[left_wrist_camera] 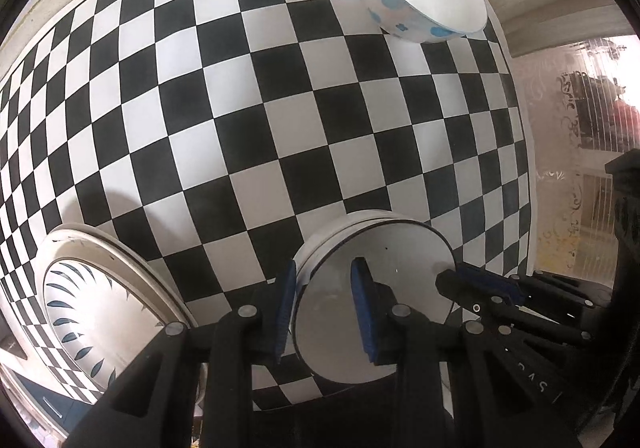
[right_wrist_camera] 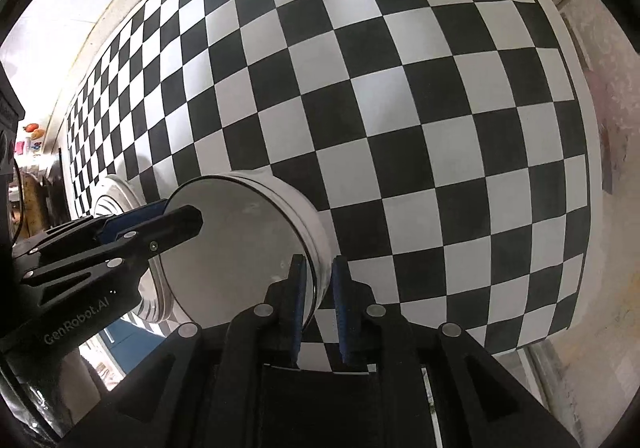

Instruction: Organize plates and bowls

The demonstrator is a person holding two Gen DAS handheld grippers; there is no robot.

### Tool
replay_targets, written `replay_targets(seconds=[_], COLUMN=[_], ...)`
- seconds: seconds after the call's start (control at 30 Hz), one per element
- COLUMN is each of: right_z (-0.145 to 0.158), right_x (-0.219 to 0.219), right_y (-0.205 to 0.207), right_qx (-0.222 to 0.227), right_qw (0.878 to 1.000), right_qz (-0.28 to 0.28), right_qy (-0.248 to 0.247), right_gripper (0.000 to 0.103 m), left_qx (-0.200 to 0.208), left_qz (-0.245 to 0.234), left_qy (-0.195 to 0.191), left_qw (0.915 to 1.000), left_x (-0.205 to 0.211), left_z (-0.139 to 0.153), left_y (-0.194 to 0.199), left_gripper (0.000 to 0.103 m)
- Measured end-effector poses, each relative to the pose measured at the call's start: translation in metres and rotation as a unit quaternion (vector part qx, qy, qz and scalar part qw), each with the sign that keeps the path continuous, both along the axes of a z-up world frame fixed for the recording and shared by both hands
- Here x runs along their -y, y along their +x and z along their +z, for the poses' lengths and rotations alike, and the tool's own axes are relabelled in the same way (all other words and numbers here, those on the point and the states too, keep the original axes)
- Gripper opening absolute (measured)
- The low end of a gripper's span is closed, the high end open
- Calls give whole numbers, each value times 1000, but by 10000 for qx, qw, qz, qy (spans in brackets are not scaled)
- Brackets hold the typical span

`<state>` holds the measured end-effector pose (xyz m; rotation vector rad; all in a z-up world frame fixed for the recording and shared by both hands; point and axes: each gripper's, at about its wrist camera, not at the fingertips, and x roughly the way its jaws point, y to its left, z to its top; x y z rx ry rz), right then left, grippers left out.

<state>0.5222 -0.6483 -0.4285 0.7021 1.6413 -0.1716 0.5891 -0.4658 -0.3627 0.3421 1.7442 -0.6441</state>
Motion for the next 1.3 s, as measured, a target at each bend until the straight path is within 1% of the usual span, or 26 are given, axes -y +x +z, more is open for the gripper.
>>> replay_targets(seconds=[0.07, 0.13, 0.23, 0.33, 0.37, 0.43, 0.47, 0.5, 0.6, 0.73, 0.83, 0.93, 1.03, 1.17, 1.23, 1.27, 1.3], right_z=[3, 6, 15, 28, 32, 40, 43, 46, 50, 44, 32, 18, 4, -7, -14, -16, -19], right_x=[1, 6, 16, 34, 41, 62, 72, 85, 120, 156, 172, 183, 184, 185, 184, 183, 182], right_y=[0, 0, 2, 9, 12, 19, 22, 26, 42, 68, 88, 104, 116, 123, 127, 128, 130], right_qx=[51, 108, 263, 447, 517, 729, 805, 902, 1046, 1157, 1125, 1012, 888, 768, 689, 664, 625], right_qw=[10000, 9999, 9996, 9988, 9983, 9967, 9957, 9942, 9903, 9859, 9852, 9862, 9878, 9892, 9900, 9903, 9908], right_qz=[63, 60, -16, -65, -109, -324, -429, -558, -861, -1170, -1273, -1306, -1281, -1252, -1230, -1224, -1201], right_qy=[-38, -3, 26, -207, -230, -180, -168, -187, -300, -303, -218, -113, -55, 1, 18, 14, 2], right_gripper=[15, 15, 15, 17, 21, 37, 54, 63, 63, 63, 63, 63, 62, 50, 37, 34, 24], left_qx=[13, 149, 569, 979, 1089, 1145, 1118, 1094, 1052, 804, 649, 505, 337, 188, 130, 138, 189], left_qz=[36, 83, 111, 161, 193, 244, 282, 318, 385, 485, 455, 397, 355, 311, 307, 294, 295], left_qy=[-15, -67, -148, -272, -313, -438, -464, -494, -556, -628, -611, -499, -404, -314, -329, -344, -330], left_qw=[10000, 9998, 9982, 9947, 9934, 9922, 9922, 9923, 9921, 9936, 9950, 9967, 9980, 9988, 9989, 9989, 9988], left_x=[-4, -7, -5, 3, 7, 19, 24, 31, 53, 86, 108, 124, 132, 137, 137, 137, 136], left_z=[6, 17, 40, 62, 67, 74, 73, 73, 67, 48, 33, 14, -2, -19, -25, -26, -27], left_y=[2, 5, 12, 25, 30, 47, 55, 64, 90, 121, 135, 148, 154, 157, 156, 156, 156], left_gripper=[25, 25, 26, 27, 27, 31, 31, 31, 31, 31, 31, 31, 31, 31, 30, 30, 30])
